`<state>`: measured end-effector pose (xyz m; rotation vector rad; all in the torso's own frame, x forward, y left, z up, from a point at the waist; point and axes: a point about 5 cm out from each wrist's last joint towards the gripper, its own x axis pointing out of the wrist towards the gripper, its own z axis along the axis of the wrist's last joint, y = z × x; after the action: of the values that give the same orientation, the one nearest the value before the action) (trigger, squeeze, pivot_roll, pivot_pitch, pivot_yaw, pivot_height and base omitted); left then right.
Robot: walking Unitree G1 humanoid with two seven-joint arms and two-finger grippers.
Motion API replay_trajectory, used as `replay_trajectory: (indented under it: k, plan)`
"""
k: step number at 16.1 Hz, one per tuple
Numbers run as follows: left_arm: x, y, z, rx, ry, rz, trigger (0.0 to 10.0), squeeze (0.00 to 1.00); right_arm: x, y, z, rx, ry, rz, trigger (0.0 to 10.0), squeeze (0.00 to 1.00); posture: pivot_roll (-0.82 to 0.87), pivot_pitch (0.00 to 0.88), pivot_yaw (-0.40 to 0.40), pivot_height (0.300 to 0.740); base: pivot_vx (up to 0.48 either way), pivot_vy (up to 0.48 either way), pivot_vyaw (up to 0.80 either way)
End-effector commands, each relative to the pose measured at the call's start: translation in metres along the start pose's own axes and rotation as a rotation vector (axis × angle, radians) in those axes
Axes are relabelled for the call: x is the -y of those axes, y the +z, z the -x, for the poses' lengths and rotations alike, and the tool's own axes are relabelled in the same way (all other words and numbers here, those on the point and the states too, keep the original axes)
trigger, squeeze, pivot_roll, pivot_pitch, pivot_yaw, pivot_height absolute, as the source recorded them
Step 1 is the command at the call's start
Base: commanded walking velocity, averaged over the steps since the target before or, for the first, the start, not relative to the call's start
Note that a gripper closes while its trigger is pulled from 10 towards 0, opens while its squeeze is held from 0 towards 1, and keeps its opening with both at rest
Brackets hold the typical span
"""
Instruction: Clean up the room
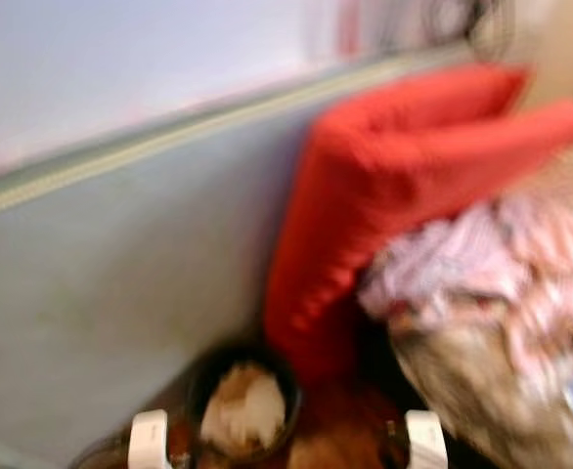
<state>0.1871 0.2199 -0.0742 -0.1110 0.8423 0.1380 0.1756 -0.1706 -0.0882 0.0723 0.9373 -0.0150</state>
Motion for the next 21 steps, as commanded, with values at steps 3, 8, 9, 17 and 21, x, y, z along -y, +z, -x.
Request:
replay_trajectory:
  k: [3, 8, 9, 17, 21]
  plan:
    - [0.0038, -0.0006, -0.0006, -0.003, -0.004, 0.012, 10.0, 0.0, 0.0058, -0.0031, 0.0012, -0.014, -0.009, 0.006, 10.0, 0.0, 0.06, 0.0, -0.034, 0.74, 0.0, 0.0, -0.74]
    - [0.0058, 0.0004, -0.0012, -0.001, -0.004, 0.018, 10.0, 0.0, 0.008, -0.0039, 0.0016, -0.019, -0.01, 0.016, 10.0, 0.0, 0.06, 0.0, -0.036, 0.74, 0.0, 0.0, -0.74]
    - [0.0058, 0.0004, -0.0012, -0.001, -0.004, 0.018, 10.0, 0.0, 0.0079, -0.0039, 0.0016, -0.018, -0.009, 0.016, 10.0, 0.0, 0.05, 0.0, -0.035, 0.74, 0.0, 0.0, -0.74]
    - [0.0054, 0.0006, -0.0013, -0.007, -0.009, 0.004, 10.0, 0.0, 0.0052, -0.0055, 0.0017, -0.018, -0.001, 0.004, 10.0, 0.0, 0.04, 0.003, -0.021, 0.74, 0.0, 0.0, -0.74]
    - [0.0041, 0.0023, -0.0014, -0.001, -0.006, -0.003, 10.0, 0.0, 0.0036, -0.0047, 0.0017, -0.005, 0.007, 0.001, 10.0, 0.0, 0.05, 0.006, -0.024, 0.74, 0.0, -0.176, 0.0]
